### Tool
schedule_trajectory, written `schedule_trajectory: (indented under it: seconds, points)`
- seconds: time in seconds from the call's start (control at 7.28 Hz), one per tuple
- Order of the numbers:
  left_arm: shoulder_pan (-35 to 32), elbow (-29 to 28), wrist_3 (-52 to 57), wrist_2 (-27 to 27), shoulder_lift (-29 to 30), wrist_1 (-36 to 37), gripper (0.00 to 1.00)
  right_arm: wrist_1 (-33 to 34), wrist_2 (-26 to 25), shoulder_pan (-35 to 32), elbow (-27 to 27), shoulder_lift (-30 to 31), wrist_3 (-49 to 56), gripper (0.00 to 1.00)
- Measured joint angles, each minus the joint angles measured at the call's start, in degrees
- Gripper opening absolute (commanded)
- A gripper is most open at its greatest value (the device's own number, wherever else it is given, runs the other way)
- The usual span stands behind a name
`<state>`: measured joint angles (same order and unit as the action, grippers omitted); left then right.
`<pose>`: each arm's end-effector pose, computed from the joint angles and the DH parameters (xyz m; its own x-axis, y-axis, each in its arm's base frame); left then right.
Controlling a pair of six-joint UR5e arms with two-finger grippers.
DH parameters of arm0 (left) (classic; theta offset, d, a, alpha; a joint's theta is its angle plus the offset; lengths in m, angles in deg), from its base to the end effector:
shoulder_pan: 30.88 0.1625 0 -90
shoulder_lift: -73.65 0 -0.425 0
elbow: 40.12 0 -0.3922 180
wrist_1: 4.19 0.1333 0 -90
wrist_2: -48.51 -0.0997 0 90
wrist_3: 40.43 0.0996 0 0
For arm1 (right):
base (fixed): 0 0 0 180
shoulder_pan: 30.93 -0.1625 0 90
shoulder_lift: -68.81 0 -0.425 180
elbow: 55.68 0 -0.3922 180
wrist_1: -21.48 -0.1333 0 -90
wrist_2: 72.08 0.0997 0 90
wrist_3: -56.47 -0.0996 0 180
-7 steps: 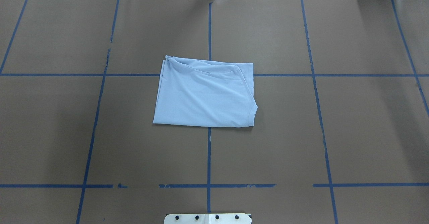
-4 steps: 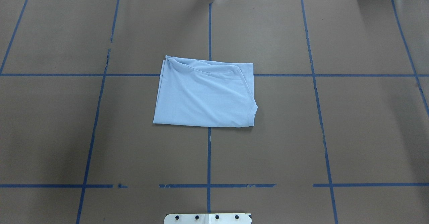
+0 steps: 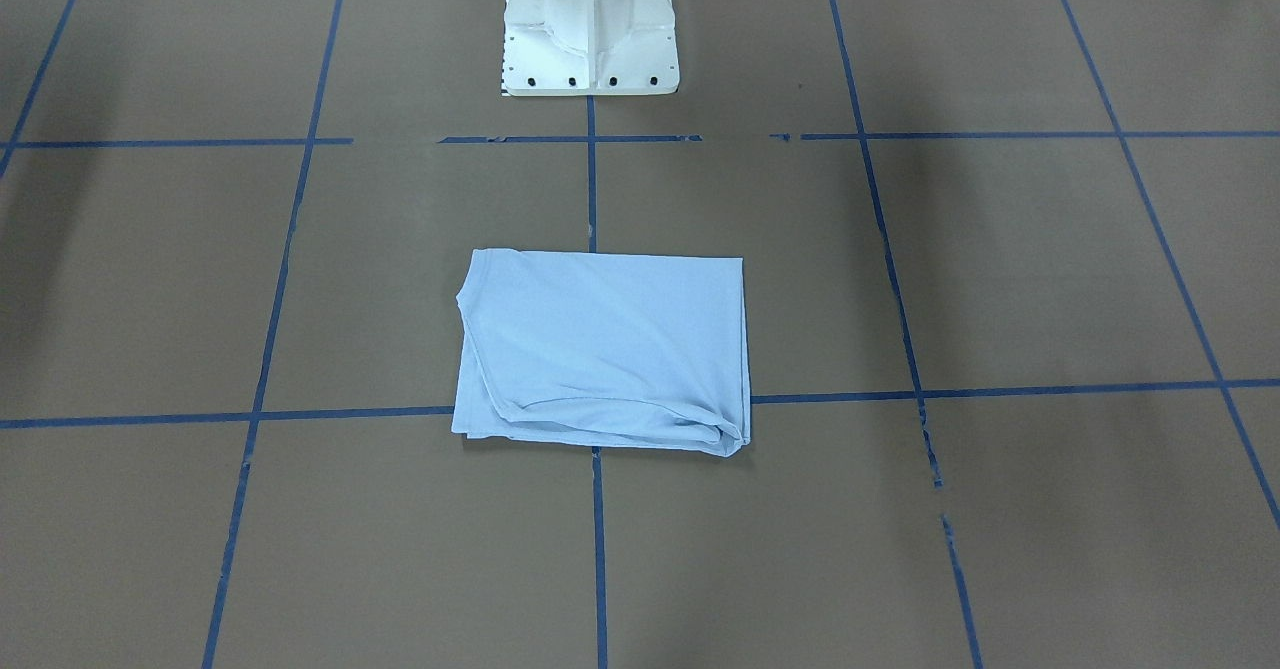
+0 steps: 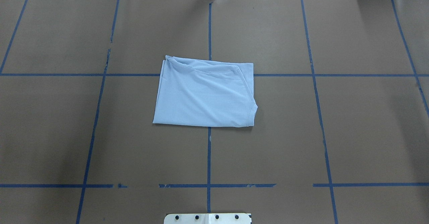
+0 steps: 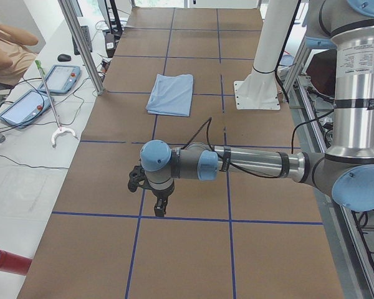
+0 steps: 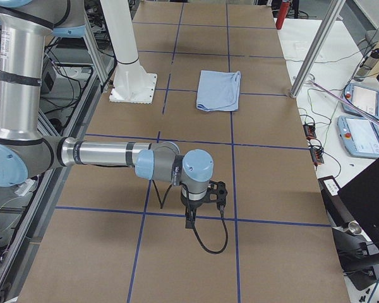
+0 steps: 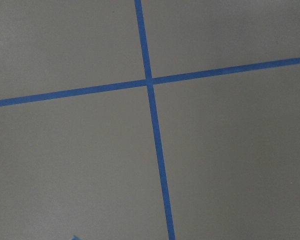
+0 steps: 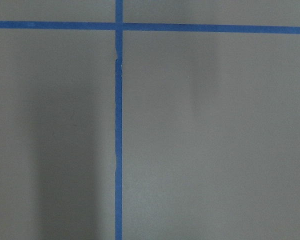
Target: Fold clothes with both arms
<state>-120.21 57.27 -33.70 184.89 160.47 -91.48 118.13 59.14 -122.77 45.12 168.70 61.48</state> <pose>-0.0557 -0.4697 0.6241 0.6835 0.1440 -0.7156 -0.0924 0.9895 0.1108 0.0808 -0.4085 0.6595 0.7496 0.0028 0.6619 0.0336 0.9985 -0.0424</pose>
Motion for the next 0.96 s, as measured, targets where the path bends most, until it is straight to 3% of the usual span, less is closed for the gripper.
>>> schedule_trajectory:
  seconds: [0.96]
  points:
    - [0.0,-1.3,0.0,-0.8,0.4,-0.8,1.0,-0.5,0.0,0.1,-0.3,0.1,0.0,1.0]
